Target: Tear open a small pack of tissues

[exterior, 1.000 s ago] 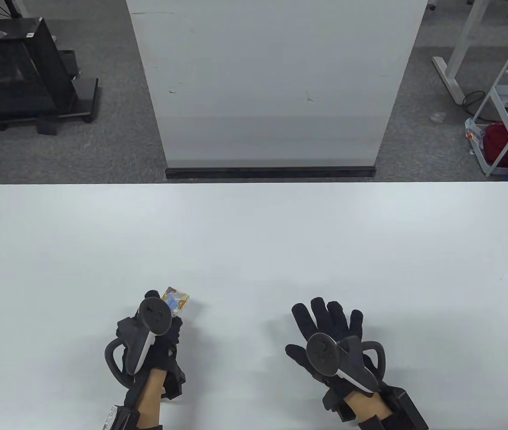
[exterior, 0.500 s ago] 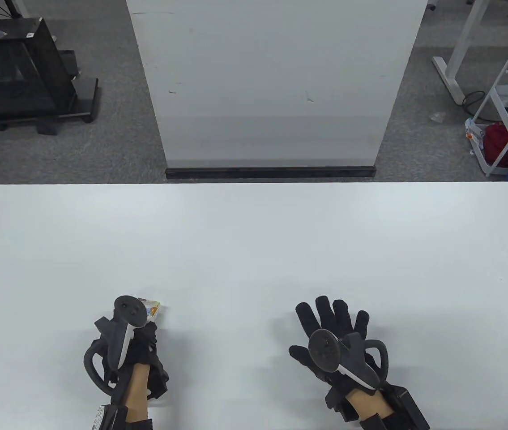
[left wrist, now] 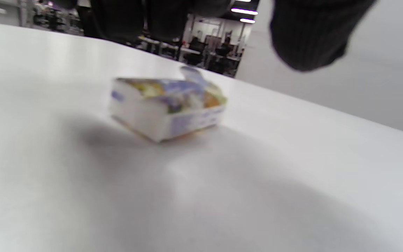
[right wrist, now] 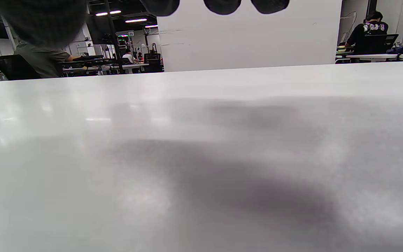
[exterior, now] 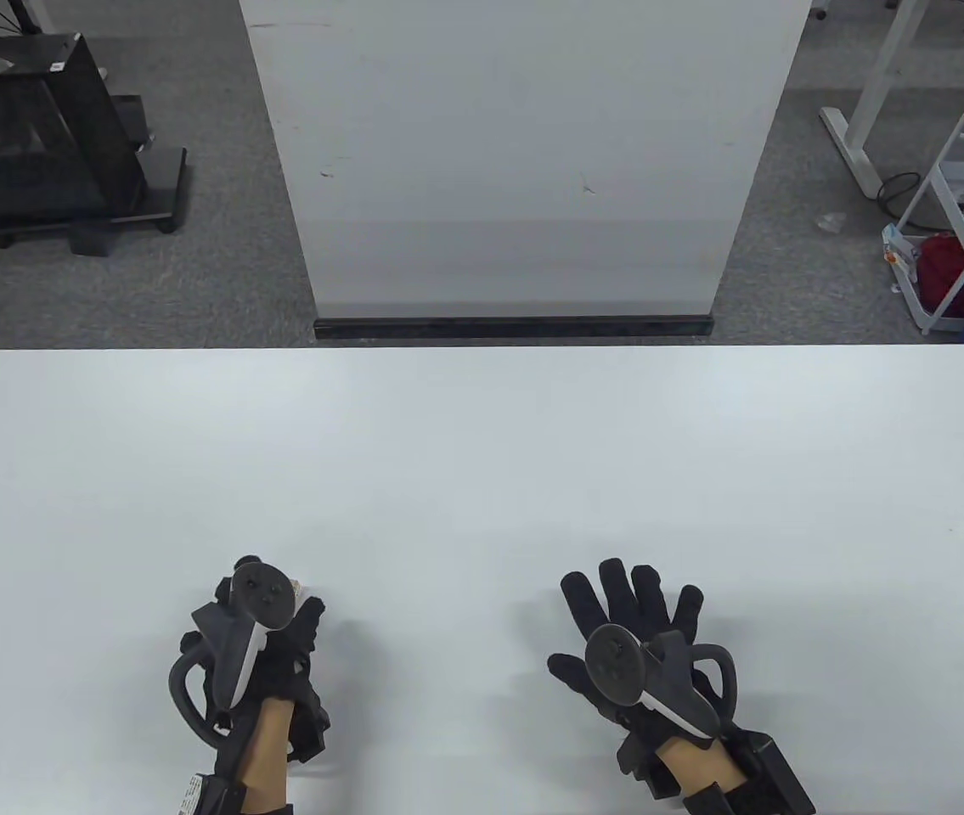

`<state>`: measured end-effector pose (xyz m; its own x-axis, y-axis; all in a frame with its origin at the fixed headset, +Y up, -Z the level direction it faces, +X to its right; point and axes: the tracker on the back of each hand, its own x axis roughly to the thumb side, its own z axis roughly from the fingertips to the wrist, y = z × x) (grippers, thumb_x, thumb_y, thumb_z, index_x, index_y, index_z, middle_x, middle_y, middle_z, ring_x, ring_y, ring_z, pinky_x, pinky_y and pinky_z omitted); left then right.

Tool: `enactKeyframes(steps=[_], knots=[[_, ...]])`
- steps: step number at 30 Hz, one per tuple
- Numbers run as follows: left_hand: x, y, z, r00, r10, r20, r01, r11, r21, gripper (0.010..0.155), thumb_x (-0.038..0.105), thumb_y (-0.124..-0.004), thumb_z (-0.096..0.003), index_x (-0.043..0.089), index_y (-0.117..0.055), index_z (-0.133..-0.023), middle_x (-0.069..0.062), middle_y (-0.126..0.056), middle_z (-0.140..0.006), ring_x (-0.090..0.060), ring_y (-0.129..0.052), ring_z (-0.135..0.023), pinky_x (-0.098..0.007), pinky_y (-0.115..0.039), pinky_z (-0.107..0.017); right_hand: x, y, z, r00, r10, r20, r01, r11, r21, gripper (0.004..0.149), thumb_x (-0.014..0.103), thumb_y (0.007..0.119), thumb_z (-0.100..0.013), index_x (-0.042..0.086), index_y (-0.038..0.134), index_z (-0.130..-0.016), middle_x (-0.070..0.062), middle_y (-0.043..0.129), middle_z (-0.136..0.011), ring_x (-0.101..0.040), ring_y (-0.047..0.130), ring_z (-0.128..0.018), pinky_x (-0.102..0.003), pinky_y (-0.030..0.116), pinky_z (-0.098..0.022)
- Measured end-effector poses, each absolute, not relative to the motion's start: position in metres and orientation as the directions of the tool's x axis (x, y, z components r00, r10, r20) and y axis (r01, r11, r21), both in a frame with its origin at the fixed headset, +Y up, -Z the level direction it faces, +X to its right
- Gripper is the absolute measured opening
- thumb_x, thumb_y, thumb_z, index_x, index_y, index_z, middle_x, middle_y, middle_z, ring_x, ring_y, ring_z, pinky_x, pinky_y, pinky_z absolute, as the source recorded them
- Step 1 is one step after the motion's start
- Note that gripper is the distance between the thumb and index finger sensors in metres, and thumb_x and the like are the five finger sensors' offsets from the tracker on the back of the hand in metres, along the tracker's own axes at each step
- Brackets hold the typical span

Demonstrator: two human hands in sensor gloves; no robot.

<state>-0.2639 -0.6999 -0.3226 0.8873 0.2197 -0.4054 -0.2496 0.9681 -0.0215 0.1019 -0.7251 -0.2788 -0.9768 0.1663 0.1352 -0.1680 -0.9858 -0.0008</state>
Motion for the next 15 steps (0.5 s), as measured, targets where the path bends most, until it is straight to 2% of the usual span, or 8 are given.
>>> enactKeyframes(steps=[6, 8, 15], knots=[[-0.234, -0.7, -0.322, 0.947, 0.229, -0.226, -0.239, 0.971, -0.02, 0.086, 0.063, -0.072, -0.0477, 0.029, -0.028, -0.113, -0.016, -0.031, -0.121, -0.053, -0.04, -0.109, -0.073, -0.035, -0.075, 0.097, -0.728, -0.278, -0.977, 0.155, 0.147, -0.155, -0.988, 0.01, 0.09, 0.072, 0.072, -0.043, 0.039, 0.037, -0.119, -0.008, 0.034, -0.127, -0.047, 0.035, -0.114, -0.078, 0.025, -0.071], [-0.224, -0.702, -0.322, 0.967, 0.192, -0.17, -0.202, 0.978, -0.049, 0.086, 0.065, -0.071, -0.0471, 0.033, -0.027, -0.113, -0.015, -0.028, -0.122, -0.052, -0.037, -0.11, -0.073, -0.034, -0.076, 0.097, -0.729, -0.279, -0.978, 0.147, 0.147, -0.147, -0.989, 0.01, 0.091, 0.072, 0.072, -0.043, 0.038, 0.037, -0.12, -0.008, 0.034, -0.127, -0.047, 0.036, -0.114, -0.078, 0.025, -0.071], [-0.197, -0.708, -0.318, 0.989, 0.139, -0.039, -0.142, 0.987, -0.076, 0.086, 0.067, -0.07, -0.0461, 0.035, -0.027, -0.113, -0.014, -0.024, -0.122, -0.054, -0.031, -0.11, -0.074, -0.032, -0.075, 0.101, -0.727, -0.28, -0.979, 0.155, 0.132, -0.155, -0.988, 0.01, 0.09, 0.072, 0.072, -0.043, 0.039, 0.038, -0.119, -0.008, 0.034, -0.127, -0.046, 0.037, -0.114, -0.077, 0.026, -0.071]])
